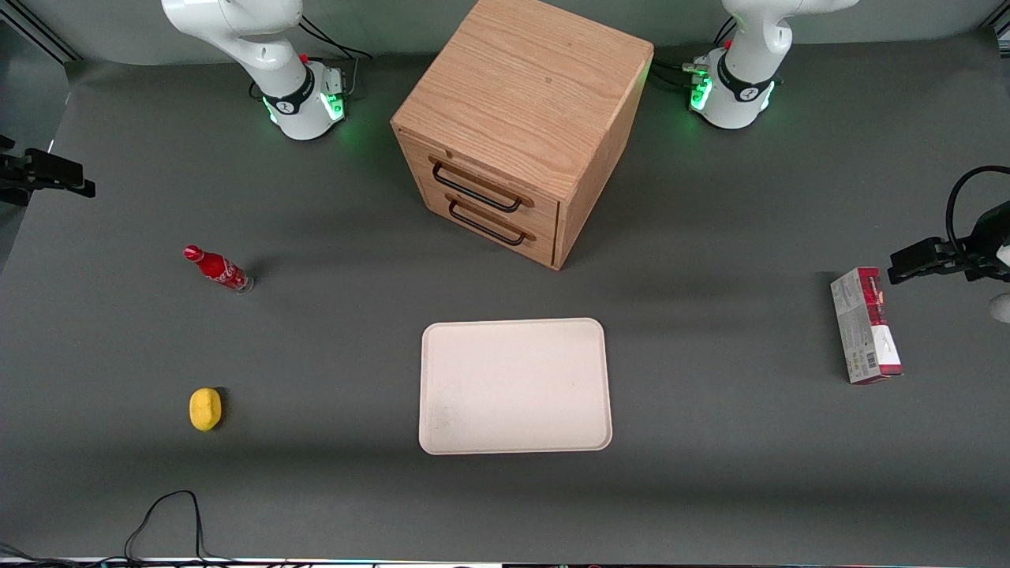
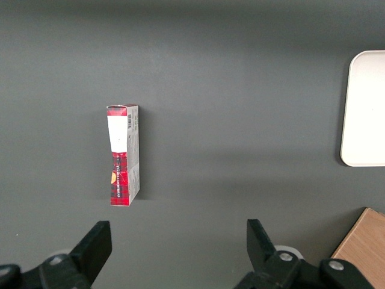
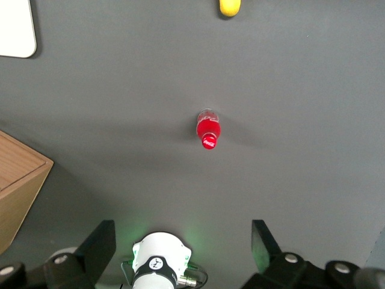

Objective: Place coke bottle on tray

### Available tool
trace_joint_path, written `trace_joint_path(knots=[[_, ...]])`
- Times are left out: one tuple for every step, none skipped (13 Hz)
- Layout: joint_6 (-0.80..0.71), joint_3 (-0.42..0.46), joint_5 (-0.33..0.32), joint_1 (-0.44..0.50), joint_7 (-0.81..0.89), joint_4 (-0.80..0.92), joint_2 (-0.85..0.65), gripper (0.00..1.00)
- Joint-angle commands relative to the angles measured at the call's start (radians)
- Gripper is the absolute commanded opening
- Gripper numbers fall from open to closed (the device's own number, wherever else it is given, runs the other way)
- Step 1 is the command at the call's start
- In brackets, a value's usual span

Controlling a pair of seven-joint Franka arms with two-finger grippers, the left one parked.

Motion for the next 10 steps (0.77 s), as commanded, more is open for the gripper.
trace_joint_path(knots=[[0.093,-0.002,-0.026,0.009,-0.014,-0.170,-0.090,1.00],[0.159,-0.002,-0.026,0.007,-0.014,-0.260,-0.127,1.00],[0.231,-0.008,-0.026,0.007,-0.014,-0.353,-0.165,1.00],[0.320,-0.022,-0.026,0.009,-0.014,-0.458,-0.204,1.00],[0.425,-0.027,-0.026,0.009,-0.014,-0.574,-0.245,1.00],[0.505,-0.038,-0.028,0.009,-0.015,-0.653,-0.262,1.00],[0.570,-0.038,-0.028,0.009,-0.015,-0.708,-0.264,1.00],[0.627,-0.041,-0.028,0.009,-0.014,-0.744,-0.255,1.00],[0.682,-0.041,-0.028,0.009,-0.015,-0.774,-0.244,1.00],[0.728,-0.041,-0.028,0.009,-0.015,-0.810,-0.240,1.00]])
